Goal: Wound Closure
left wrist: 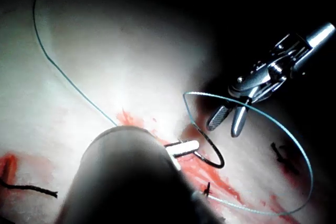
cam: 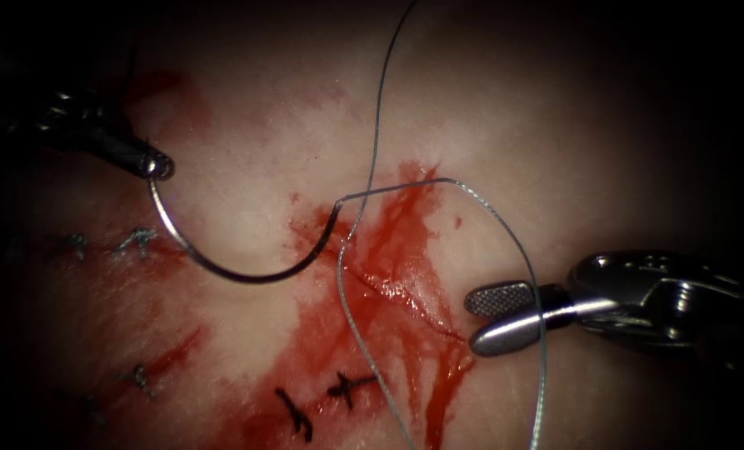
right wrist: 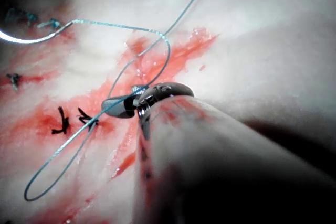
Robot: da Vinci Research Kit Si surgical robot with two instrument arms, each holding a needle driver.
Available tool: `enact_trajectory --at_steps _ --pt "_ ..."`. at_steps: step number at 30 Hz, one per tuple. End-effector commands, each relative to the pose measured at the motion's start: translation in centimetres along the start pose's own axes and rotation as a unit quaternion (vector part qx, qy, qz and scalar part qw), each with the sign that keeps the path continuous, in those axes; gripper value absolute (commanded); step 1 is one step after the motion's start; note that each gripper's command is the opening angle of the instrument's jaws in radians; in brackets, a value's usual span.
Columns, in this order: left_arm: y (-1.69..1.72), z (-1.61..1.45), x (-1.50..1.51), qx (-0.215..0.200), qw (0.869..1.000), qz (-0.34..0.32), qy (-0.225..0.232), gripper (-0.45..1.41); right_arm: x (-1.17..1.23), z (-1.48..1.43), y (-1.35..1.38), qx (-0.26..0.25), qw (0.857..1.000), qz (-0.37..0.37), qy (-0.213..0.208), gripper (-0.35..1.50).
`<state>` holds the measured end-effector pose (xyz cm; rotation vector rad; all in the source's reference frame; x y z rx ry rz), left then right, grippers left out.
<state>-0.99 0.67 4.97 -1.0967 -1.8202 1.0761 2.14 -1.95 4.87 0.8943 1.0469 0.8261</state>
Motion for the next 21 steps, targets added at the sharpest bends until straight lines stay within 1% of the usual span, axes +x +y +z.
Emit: enact_trajectory --at_steps 1,3,4,5,6,9,10,11,13,14,15,17,21 --pt "0.05 0.07 0.00 -0.011 1.000 0.010 -0.016 -0.45 -0.02 0.21 0.07 -0.040 0.999 0.003 0.006 0.53" --pt "0.15 0.10 0.00 -0.018 0.999 0.027 -0.019 -0.45 -0.07 0.31 0.10 -0.052 0.999 0.008 0.011 0.54" --pt "0.18 0.10 0.00 -0.019 0.999 0.037 -0.017 -0.45 -0.12 0.38 0.11 -0.051 0.998 0.023 0.008 0.61" --pt "0.21 0.09 0.01 -0.020 0.999 0.043 -0.016 -0.45 -0.17 0.42 0.12 -0.050 0.998 0.037 0.004 0.58" --pt "0.24 0.06 0.04 -0.017 0.998 0.053 -0.005 -0.45 -0.27 0.53 0.13 -0.048 0.997 0.056 -0.002 0.54" --pt "0.25 0.00 0.09 -0.013 0.998 0.066 0.007 -0.45 -0.38 0.69 0.17 -0.053 0.996 0.072 0.000 0.49" --pt "0.24 -0.02 0.10 -0.014 0.998 0.068 0.006 -0.45 -0.40 0.78 0.19 -0.057 0.994 0.089 0.002 0.49" --pt "0.24 -0.04 0.12 -0.013 0.997 0.073 0.008 -0.45 -0.41 0.90 0.22 -0.058 0.990 0.126 0.009 0.39" --pt "0.23 -0.05 0.13 -0.013 0.997 0.073 0.009 -0.45 -0.41 1.01 0.25 -0.056 0.985 0.160 0.018 0.36" --pt "0.23 -0.05 0.13 -0.010 0.997 0.075 0.014 -0.45 -0.40 1.10 0.26 -0.055 0.979 0.192 0.031 0.34" --pt "0.23 -0.05 0.13 -0.010 0.997 0.075 0.014 -0.45 -0.40 1.13 0.27 -0.058 0.977 0.201 0.037 0.34" --pt "0.22 -0.05 0.13 -0.009 0.997 0.075 0.016 -0.45 -0.38 1.20 0.30 -0.061 0.976 0.207 0.042 0.44" --pt "0.22 -0.05 0.14 -0.008 0.997 0.075 0.018 -0.45 -0.33 1.26 0.34 -0.056 0.973 0.218 0.056 0.43"
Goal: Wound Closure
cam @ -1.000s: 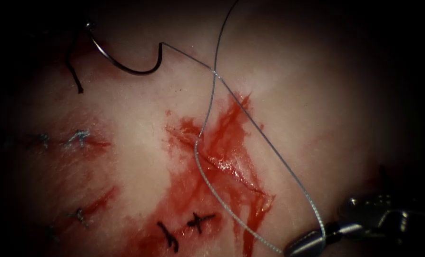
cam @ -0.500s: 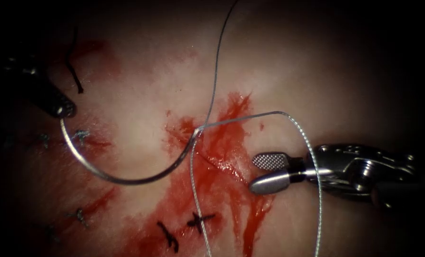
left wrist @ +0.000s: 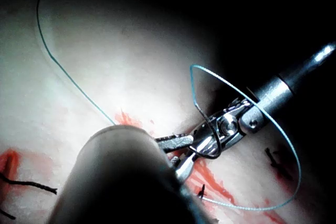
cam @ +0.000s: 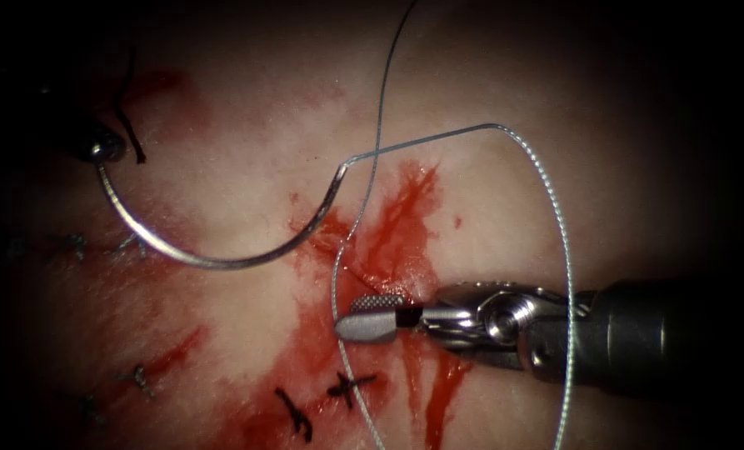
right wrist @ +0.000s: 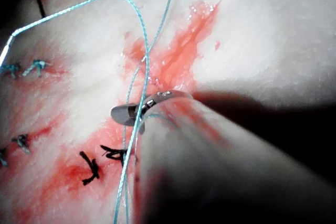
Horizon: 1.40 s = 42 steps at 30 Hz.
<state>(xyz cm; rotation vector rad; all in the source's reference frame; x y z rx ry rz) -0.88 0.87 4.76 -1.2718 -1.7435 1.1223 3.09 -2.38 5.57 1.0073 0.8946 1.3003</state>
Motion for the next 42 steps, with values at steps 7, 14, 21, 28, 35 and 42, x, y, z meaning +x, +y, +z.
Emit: enact_trajectory --at_steps 7,14,21,28,35,42 --pt "-0.10 0.03 0.02 0.002 1.000 0.001 0.002 -0.45 0.12 0.19 0.10 0.000 0.999 0.006 0.031 0.39" --pt "-0.12 0.04 0.01 0.004 1.000 0.002 0.004 -0.45 0.05 0.29 0.25 -0.002 0.999 -0.002 0.034 -0.35" --pt "-0.17 0.05 0.02 0.014 1.000 0.006 0.018 -0.45 0.03 -0.49 0.18 -0.016 1.000 -0.003 -0.017 -0.35" --pt "-0.21 -0.10 0.12 0.036 0.998 0.011 0.052 -0.45 0.04 -1.46 0.32 -0.075 0.994 -0.012 -0.079 -0.35" --pt "-0.24 -0.21 0.19 0.048 0.996 0.013 0.072 -0.45 0.13 -2.11 0.44 -0.082 0.991 -0.015 -0.105 -0.35" --pt "-0.25 -0.21 0.20 0.054 0.995 0.014 0.080 -0.45 0.23 -2.69 0.67 -0.103 0.989 -0.022 -0.103 -0.35"
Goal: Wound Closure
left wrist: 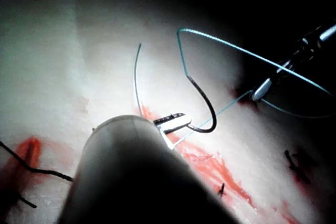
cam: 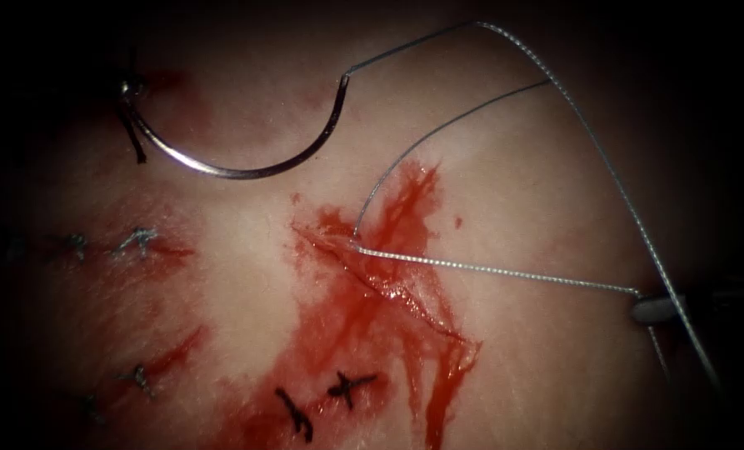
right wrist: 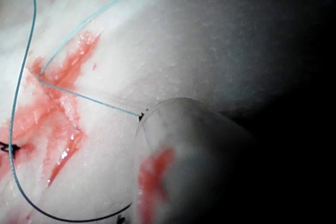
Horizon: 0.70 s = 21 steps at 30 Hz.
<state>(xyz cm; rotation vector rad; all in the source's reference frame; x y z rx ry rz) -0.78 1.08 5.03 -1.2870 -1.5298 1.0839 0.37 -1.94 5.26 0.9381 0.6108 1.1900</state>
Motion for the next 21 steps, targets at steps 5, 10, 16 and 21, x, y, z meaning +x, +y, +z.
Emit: enact_trajectory --at_steps 5,10,16,21 --pt "-0.11 0.02 0.02 0.005 1.000 0.002 0.007 -0.45 0.01 -0.31 0.27 -0.019 1.000 0.010 0.007 -0.35" --pt "-0.13 0.02 0.01 0.008 1.000 0.005 0.010 -0.45 0.02 -0.46 0.39 -0.035 0.999 0.016 0.012 -0.35" --pt "-0.14 0.03 0.00 0.009 1.000 0.005 0.013 -0.45 -0.03 -0.52 0.41 -0.034 0.999 0.023 0.010 -0.35" --pt "-0.14 0.02 0.01 0.011 1.000 0.006 0.015 -0.45 -0.08 -0.70 0.51 -0.039 0.999 0.034 0.005 -0.35"
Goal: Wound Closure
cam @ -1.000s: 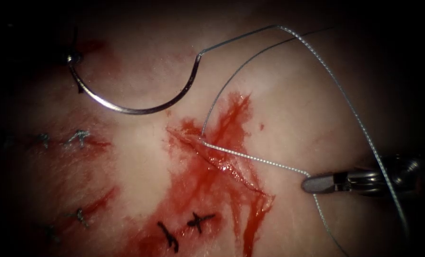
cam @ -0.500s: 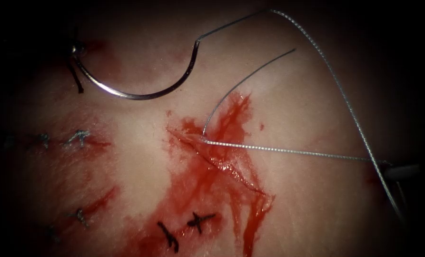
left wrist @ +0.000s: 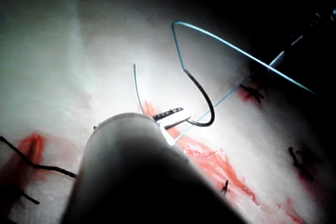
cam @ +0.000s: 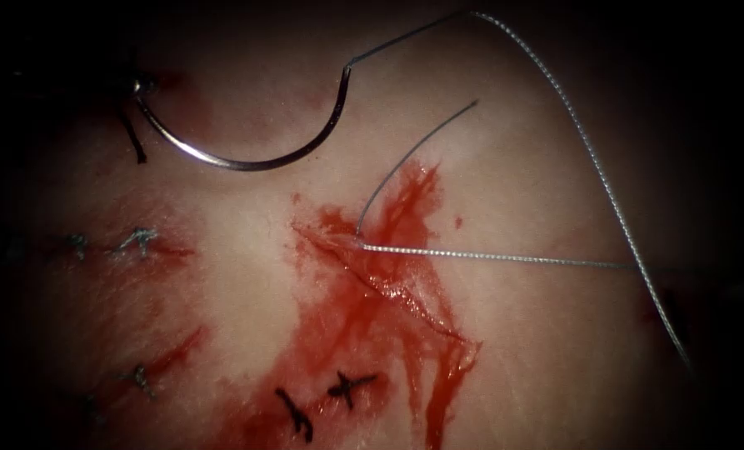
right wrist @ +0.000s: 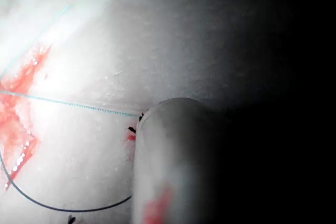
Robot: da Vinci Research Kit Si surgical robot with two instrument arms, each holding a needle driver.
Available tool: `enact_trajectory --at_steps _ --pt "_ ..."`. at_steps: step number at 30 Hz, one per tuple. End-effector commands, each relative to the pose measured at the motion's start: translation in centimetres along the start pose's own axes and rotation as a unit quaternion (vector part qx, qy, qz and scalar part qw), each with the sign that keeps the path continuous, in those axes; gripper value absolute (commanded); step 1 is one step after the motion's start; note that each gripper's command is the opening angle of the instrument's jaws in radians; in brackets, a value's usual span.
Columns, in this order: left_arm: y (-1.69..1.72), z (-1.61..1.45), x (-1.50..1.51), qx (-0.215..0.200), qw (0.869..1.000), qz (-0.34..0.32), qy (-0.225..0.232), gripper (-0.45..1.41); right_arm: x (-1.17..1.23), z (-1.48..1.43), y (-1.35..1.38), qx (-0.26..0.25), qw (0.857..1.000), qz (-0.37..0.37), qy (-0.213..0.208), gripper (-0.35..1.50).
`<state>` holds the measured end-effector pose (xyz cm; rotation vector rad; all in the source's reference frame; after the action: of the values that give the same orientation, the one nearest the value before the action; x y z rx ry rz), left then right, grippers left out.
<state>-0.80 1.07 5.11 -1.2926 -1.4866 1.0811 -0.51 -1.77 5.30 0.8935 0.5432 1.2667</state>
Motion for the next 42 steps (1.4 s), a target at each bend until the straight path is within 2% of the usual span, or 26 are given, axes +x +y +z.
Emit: enact_trajectory --at_steps 1,13,29,30,32,34,37,38,39,40,41,42 --pt "-0.06 0.03 0.01 0.000 1.000 0.000 0.000 -0.45 0.00 0.02 0.05 -0.004 1.000 0.003 0.000 -0.35" --pt "-0.07 0.03 0.01 0.002 1.000 0.001 0.001 -0.45 -0.07 -0.44 0.45 -0.070 0.997 0.041 0.004 -0.35" --pt "-0.10 0.03 0.00 0.006 1.000 0.003 0.000 -0.45 -0.08 -0.55 0.52 -0.078 0.996 0.052 0.010 -0.35" --pt "-0.10 0.04 0.00 0.007 1.000 0.003 -0.001 -0.45 -0.06 -0.54 0.50 -0.081 0.995 0.047 0.019 0.09" --pt "-0.13 0.06 -0.02 0.017 1.000 0.006 -0.005 -0.45 0.00 -0.55 0.44 -0.088 0.995 -0.017 0.043 1.08" --pt "-0.20 0.10 -0.07 0.036 0.999 0.023 -0.012 -0.45 0.08 -0.62 0.35 -0.067 0.995 -0.038 0.064 1.15" --pt "-0.33 0.21 -0.16 0.065 0.997 0.042 -0.020 -0.45 0.30 -0.71 0.19 -0.043 0.991 -0.075 0.102 1.06" --pt "-0.38 0.27 -0.19 0.075 0.995 0.069 -0.020 -0.45 0.38 -0.72 0.13 -0.039 0.989 -0.079 0.116 0.98" --pt "-0.42 0.31 -0.21 0.080 0.993 0.080 -0.027 -0.45 0.47 -0.73 0.08 -0.034 0.988 -0.083 0.128 0.81" --pt "-0.49 0.38 -0.26 0.090 0.989 0.108 -0.037 -0.45 0.66 -0.74 -0.04 -0.031 0.984 -0.089 0.154 0.49" --pt "-0.54 0.42 -0.29 0.098 0.985 0.135 -0.042 -0.45 0.73 -0.72 -0.09 -0.033 0.982 -0.089 0.162 0.42" --pt "-0.58 0.44 -0.31 0.105 0.980 0.163 -0.048 -0.45 0.82 -0.67 -0.17 -0.038 0.981 -0.083 0.172 0.69"
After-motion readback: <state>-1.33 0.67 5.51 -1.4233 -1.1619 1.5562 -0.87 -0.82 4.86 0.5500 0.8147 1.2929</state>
